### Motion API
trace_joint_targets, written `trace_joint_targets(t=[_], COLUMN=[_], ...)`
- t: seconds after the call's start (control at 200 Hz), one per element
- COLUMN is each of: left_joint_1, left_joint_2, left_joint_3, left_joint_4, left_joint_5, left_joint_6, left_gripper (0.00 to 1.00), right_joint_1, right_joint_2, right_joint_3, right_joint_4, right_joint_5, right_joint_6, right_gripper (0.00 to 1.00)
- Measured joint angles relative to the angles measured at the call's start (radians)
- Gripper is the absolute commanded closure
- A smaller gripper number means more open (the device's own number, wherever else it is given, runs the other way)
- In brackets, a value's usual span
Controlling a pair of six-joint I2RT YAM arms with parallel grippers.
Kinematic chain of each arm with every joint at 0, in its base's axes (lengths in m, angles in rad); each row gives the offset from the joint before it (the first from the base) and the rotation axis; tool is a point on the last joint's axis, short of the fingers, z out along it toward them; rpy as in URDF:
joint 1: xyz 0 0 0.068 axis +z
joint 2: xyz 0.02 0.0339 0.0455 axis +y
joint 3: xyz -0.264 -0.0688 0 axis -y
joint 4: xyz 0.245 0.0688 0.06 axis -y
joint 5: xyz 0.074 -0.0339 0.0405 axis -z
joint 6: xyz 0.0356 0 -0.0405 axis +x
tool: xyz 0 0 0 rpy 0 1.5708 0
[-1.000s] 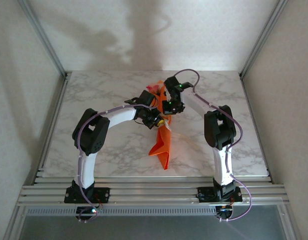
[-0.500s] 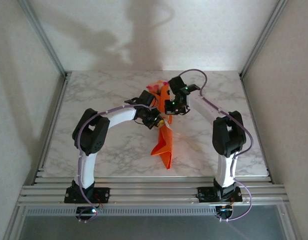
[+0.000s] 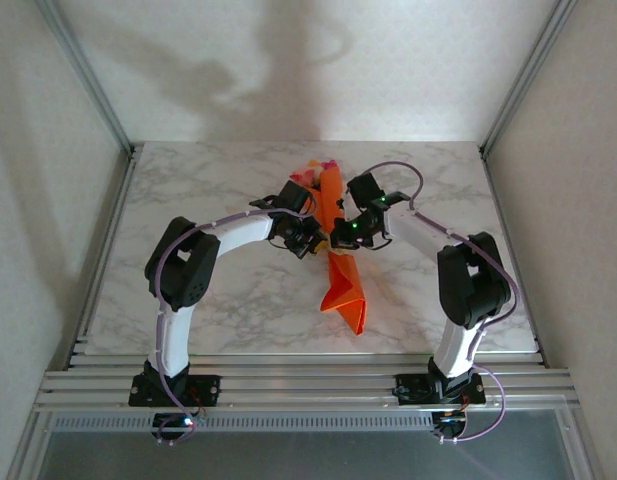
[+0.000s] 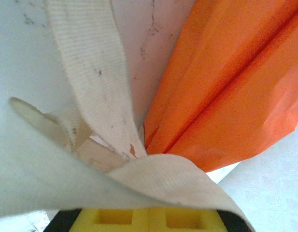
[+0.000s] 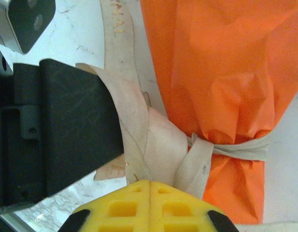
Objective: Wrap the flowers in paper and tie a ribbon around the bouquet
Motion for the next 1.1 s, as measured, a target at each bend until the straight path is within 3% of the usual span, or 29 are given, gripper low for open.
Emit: trace_joint_targets(t=[0.511,1.101], left_joint_1=[-0.012,-0.010], left_joint_2=[-0.158,-0.205], left_joint_3=[-0.172,-0.245], left_joint_4=[0.039,0.135], left_joint_5=[0.001,-0.004], left_joint_6=[-0.109,-0.249], left_gripper=[1.00,0.98], right_joint_1=[-0.008,-0.008], right_joint_2=[-0.031,-0.033], right_joint_3=[-0.101,-0.106], right_joint_4=[0.105,0.114], right_joint_5=[-0.026,-0.030], right_joint_6=[-0.037,-0.093], right_gripper=[1.00,1.00])
